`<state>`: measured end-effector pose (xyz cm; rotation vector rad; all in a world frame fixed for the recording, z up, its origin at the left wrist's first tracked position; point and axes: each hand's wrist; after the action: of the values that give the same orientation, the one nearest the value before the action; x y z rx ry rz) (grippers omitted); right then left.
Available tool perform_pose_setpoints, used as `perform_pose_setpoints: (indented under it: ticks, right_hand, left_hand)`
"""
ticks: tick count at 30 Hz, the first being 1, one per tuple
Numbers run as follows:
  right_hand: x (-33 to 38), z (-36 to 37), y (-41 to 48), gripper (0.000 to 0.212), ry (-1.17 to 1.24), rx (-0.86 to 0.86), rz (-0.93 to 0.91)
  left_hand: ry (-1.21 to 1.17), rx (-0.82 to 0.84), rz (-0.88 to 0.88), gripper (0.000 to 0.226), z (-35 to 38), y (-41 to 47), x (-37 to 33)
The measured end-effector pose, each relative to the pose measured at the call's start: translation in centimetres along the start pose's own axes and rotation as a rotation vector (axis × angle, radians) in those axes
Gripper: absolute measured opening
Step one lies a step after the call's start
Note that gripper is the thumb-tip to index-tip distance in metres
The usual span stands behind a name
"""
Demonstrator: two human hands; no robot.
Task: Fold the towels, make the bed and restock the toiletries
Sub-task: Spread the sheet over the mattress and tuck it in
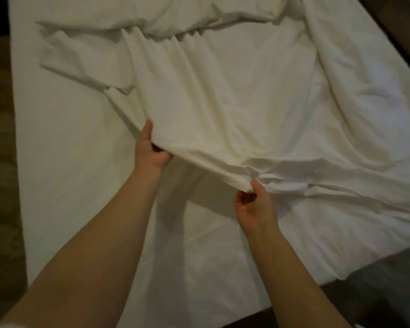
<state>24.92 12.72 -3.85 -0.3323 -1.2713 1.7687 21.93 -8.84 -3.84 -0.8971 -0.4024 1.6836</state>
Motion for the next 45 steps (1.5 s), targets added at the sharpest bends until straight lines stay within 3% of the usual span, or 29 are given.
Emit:
perform_pose_setpoints:
  ticks: [4, 6, 8, 11, 14, 19, 22, 25, 28, 31, 34, 36, 41, 45]
  right_hand:
    - [-1.8, -1.2, -0.3, 0.017, -0.024, -0.058, -0.032]
    - [-3.2, -1.2, -0.8, 0.012, -0.003, -0.019, -0.017]
    - [-5.6, -1.3, -2.0, 0.023, -0.007, 0.075, 0.057]
    - [-10.4, -1.2, -4.7, 0.038, -0.135, 0.213, 0.138]
    - [-13.8, -1.2, -6.4, 0.039, -0.201, 0.223, 0.127]
    - [-13.2, -4.0, -7.7, 0.024, -0.028, 0.214, -0.018]
    - [-12.4, -5.7, -8.2, 0.015, -0.025, 0.215, -0.052]
    - [-12.7, -5.9, -7.7, 0.015, -0.054, 0.226, -0.057]
    - [-14.7, -6.0, -5.9, 0.016, -0.118, 0.248, 0.033]
    - [-16.9, -5.5, -3.7, 0.014, -0.183, 0.252, 0.067]
    - [-19.3, -4.6, -2.7, 0.053, -0.242, 0.241, 0.061]
    - [-20.8, -3.7, -2.7, 0.062, -0.267, 0.230, 0.063]
    - [-23.1, -2.5, -4.0, 0.012, -0.331, 0.063, 0.007]
    - [-22.9, -8.3, -7.1, 0.020, -0.491, -0.043, -0.124]
  left_hand:
    - [0.066, -0.104, 0.031, 0.028, -5.7, -4.0, -2.5]
    - [0.129, -0.141, 0.041, 0.016, -7.8, -6.9, -2.2]
    - [0.194, -0.149, 0.030, 0.012, -9.1, -10.1, -0.6]
    - [0.280, -0.143, 0.027, 0.025, -11.0, -14.2, 2.7]
    - [0.236, -0.127, -0.035, 0.033, -12.9, -16.1, 4.0]
    - [0.087, -0.078, -0.192, 0.030, -13.6, -15.1, 2.6]
    - [0.044, -0.005, -0.176, 0.019, -11.1, -12.1, 0.5]
    - [0.031, -0.079, -0.094, 0.023, -12.8, -7.8, -2.1]
    - [0.095, -0.248, -0.040, 0.041, -19.7, -5.7, -3.5]
    - [0.145, -0.252, -0.070, 0.042, -22.6, -4.8, -3.6]
    - [0.269, -0.263, -0.011, 0.039, -22.0, -5.4, -3.5]
    - [0.359, -0.248, 0.063, 0.040, -21.7, -6.9, -3.2]
    - [0.272, -0.215, 0.109, 0.023, -22.6, -14.9, -1.5]
    - [0.095, -0.204, -0.085, 0.020, -22.5, -15.2, -2.5]
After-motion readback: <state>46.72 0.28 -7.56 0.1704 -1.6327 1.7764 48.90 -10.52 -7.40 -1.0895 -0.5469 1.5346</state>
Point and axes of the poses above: each hand's wrist, its own y-axis towards the middle knuckle, its own z-axis out of the palm, x = y × z
